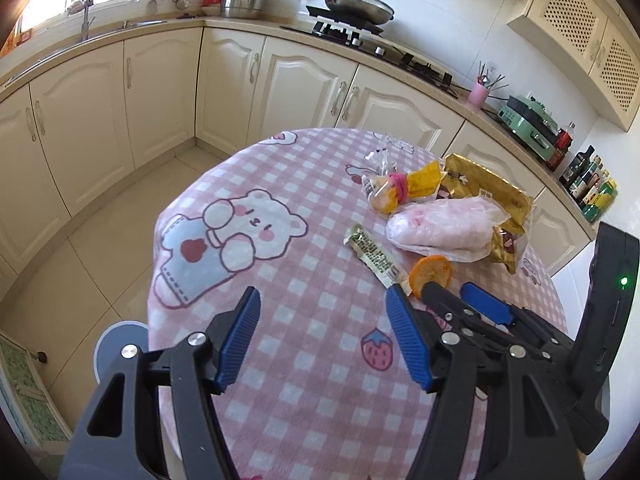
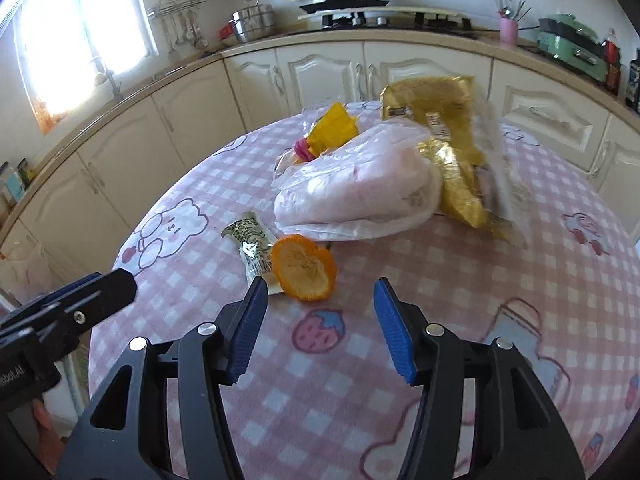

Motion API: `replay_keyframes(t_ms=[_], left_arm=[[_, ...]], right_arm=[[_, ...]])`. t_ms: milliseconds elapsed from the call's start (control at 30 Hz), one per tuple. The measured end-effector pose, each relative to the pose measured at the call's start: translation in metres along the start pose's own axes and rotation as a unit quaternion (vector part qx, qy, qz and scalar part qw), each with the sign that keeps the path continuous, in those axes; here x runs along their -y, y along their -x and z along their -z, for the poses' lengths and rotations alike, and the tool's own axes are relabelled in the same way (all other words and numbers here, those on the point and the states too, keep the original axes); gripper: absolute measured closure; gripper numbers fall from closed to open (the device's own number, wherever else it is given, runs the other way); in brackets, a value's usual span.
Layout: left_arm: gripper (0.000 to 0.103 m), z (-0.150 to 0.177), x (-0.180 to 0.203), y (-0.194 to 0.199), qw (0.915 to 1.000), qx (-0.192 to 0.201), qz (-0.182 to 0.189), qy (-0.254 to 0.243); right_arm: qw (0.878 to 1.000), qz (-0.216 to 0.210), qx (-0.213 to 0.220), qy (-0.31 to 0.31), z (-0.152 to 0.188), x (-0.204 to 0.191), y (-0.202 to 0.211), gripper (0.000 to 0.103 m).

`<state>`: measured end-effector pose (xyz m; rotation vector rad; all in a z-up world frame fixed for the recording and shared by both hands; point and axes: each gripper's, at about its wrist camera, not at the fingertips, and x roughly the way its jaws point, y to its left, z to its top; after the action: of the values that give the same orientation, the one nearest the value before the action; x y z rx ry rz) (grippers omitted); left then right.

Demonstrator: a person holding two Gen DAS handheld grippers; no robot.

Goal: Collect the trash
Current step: 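Move both tools back over the table toward the orange peel and wrapper, then grasp the silver-green wrapper with the left tool while the right tool grasps the orange peel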

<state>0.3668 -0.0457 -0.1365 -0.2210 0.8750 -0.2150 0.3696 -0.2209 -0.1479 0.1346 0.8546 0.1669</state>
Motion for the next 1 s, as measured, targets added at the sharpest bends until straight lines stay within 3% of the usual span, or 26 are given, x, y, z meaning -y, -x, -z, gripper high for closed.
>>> replay_keyframes(t_ms=[67, 133, 233, 400, 633, 733, 800, 1000], left_arm=[[0.039, -0.003, 0.002, -0.008, 1.0000, -0.004, -0.001, -0.004], [0.039, -0.006, 0.005, -0.014, 1.0000, -0.007, -0.001, -0.006], [0.039, -0.009, 0.012, -0.027, 0.9999, -0.013, 0.003, -0.010], [0.039, -0.013, 0.027, -0.050, 0.9995, -0.026, 0.007, -0.016], [0.040, -0.021, 0.047, -0.077, 0.9982, -0.035, -0.021, -0.045], [0.059, -0.023, 0.054, -0.084, 0.9959, -0.034, -0.045, -0.070], [0.086, -0.024, 0.055, -0.085, 0.9946, -0.035, -0.048, -0.084], [0.095, -0.020, 0.038, -0.074, 0.9976, -0.034, -0.002, -0.060]], right_arm=[[1.000, -0.008, -0.006, 0.004, -0.002, 0.001, -0.005, 0.075], [1.000, -0.008, -0.008, 0.008, -0.004, 0.002, -0.007, 0.088], [1.000, -0.007, 0.002, 0.003, -0.004, 0.007, -0.003, 0.093], [1.000, 0.012, 0.014, -0.006, -0.002, 0.017, 0.004, 0.094], [1.000, 0.008, 0.014, -0.017, -0.003, 0.032, 0.006, 0.094], [1.000, 0.004, 0.012, -0.020, -0.004, 0.033, 0.005, 0.094], [1.000, -0.002, 0.011, -0.021, -0.004, 0.033, 0.005, 0.094], [0.999, -0.022, 0.006, -0.022, -0.004, 0.022, 0.006, 0.095]])
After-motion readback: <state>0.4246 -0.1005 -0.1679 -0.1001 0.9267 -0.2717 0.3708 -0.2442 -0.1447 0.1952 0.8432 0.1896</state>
